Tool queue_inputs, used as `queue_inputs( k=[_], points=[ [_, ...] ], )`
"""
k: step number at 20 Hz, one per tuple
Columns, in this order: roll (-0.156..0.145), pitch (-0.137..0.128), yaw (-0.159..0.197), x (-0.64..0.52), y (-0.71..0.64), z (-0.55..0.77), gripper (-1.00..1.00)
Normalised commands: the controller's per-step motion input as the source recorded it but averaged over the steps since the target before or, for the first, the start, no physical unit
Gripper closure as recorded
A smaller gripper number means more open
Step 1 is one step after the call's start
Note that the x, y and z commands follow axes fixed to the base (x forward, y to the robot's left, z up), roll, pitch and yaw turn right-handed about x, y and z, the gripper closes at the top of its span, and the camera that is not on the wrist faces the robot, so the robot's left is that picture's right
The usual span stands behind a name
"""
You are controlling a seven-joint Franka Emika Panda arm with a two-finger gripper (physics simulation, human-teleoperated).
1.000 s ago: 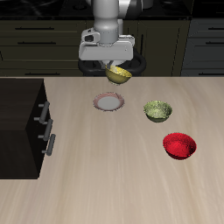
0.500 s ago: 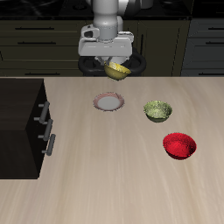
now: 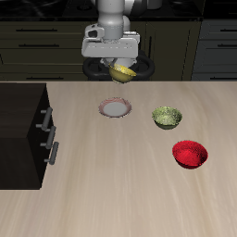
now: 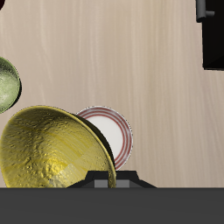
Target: Place the yellow bowl on the plate
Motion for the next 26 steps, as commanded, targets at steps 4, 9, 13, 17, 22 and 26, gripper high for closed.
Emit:
queue_inputs(
  k=[4, 9, 13, 17, 22, 26],
  points=[
    [-0.005, 0.0, 0.005, 0.01, -0.06, -0.01, 1.0],
    [0.013, 0.008, 0.003, 0.01, 0.02, -0.1, 1.0],
    [0.019, 0.03, -0.002, 0.04, 0.06, -0.18, 1.0],
    [-0.016, 0.042, 0.0, 0.08, -0.04, -0.24, 1.0],
    [0.011, 0.025, 0.006, 0.0, 0.05, -0.15, 1.0],
    [-0.004, 0.021, -0.006, 0.0, -0.01, -0.12, 1.0]
  ],
)
